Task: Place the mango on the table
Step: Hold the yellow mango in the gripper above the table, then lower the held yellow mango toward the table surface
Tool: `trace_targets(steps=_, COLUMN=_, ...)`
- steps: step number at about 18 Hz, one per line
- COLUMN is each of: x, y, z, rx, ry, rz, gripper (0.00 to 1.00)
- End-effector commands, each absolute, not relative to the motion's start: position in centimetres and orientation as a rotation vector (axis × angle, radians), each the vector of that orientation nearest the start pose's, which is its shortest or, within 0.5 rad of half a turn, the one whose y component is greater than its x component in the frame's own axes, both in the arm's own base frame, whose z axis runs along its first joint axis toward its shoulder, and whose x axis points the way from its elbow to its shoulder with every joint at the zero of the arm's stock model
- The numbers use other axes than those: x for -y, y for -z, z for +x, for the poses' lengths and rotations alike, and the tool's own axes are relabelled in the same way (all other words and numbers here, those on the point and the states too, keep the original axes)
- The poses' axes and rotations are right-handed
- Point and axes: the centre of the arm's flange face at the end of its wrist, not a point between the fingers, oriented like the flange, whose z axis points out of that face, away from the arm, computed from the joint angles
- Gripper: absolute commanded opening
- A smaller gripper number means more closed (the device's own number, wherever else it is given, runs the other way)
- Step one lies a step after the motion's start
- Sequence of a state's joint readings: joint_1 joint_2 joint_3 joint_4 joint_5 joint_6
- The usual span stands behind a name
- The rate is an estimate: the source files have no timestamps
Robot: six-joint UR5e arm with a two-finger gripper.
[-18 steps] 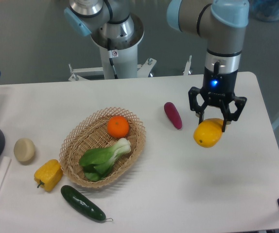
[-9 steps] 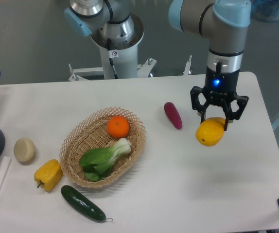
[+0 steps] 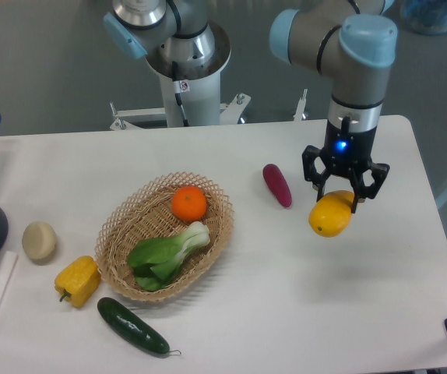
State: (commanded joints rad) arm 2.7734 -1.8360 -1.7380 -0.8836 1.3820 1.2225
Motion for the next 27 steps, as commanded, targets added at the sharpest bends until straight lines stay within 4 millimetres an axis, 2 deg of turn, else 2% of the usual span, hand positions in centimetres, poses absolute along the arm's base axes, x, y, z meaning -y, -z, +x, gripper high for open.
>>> trace_targets(steps=6, x=-35.6, y=-29.3, z=-52.7, rx=-0.016, ry=-0.260, rz=-3.002, gripper=0.33)
trace_targets(steps=9, x=-36.4, y=-28.7, z=-54.0, rx=0.198, ry=-0.249, rz=-2.988, gripper=0.33)
trace_targets(steps=13, x=-39.4, y=-27.1, z=-55.7, rx=0.429, ry=-0.223, rz=-2.948, gripper=0.33)
trace_targets(steps=17, x=-40.2, y=-24.6, z=-56.0, rx=0.544, ry=-0.170, rz=-2.946, gripper=0.33)
trace_targets(steps=21, x=-41.5, y=-22.3, z=-55.5, rx=0.537, ry=-0.128, rz=-2.966, gripper=0.33)
trace_targets(steps=27, x=-41.7, y=-21.3, z=-55.6, rx=0.526, ry=-0.113, rz=-2.978, gripper=0.34)
